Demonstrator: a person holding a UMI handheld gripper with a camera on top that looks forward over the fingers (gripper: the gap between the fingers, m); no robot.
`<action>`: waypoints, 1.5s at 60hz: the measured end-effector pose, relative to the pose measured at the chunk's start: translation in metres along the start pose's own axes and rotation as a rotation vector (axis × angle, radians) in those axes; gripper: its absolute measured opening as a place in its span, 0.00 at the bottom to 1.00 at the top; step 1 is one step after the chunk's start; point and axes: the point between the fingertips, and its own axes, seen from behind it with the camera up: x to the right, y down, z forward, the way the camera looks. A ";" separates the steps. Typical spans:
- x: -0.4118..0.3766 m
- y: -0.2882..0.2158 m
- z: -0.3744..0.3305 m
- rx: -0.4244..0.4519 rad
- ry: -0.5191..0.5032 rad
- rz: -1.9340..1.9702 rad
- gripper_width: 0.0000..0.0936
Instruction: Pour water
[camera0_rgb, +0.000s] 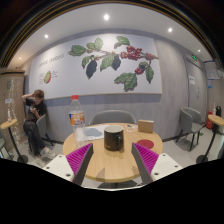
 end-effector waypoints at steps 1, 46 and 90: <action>0.000 -0.002 0.000 0.008 0.003 0.003 0.89; -0.149 -0.076 0.185 0.140 -0.017 -0.030 0.88; -0.109 -0.100 0.190 0.239 -0.194 1.338 0.35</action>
